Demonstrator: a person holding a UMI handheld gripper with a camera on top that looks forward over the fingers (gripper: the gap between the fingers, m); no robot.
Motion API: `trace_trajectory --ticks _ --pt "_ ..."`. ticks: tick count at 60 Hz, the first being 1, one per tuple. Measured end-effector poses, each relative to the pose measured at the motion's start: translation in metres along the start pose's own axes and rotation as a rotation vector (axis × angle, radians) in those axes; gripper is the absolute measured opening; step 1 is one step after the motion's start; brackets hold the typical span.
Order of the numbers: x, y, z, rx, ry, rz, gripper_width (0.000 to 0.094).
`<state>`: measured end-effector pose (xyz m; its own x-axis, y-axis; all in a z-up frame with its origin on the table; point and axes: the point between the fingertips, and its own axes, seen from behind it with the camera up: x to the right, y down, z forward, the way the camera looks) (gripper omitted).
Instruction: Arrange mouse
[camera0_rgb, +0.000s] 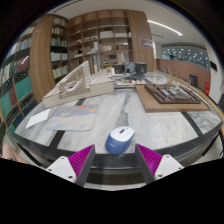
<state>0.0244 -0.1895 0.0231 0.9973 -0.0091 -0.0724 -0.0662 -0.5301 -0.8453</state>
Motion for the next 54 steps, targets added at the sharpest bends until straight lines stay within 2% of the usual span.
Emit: trace_trajectory --ticks 15,18,21,24,32,40,48,54 --pt "0.003 -0.017 0.073 -0.073 -0.032 0.059 0.0811" --pt "0.001 -0.015 0.087 -0.09 -0.018 0.072 0.0768" --pt "0.002 -0.022 0.099 -0.064 0.018 0.062 0.0729" --pt "0.004 -0.024 0.106 -0.049 0.06 0.021 0.0532" --pt "0.007 -0.024 0.11 -0.001 0.157 -0.018 0.0502" --pt "0.006 -0.031 0.107 -0.068 0.175 0.096 0.0404" --pt "-0.035 -0.115 0.107 0.092 0.192 0.021 0.0375" --pt "-0.11 -0.148 0.131 0.128 0.102 -0.015 0.0374"
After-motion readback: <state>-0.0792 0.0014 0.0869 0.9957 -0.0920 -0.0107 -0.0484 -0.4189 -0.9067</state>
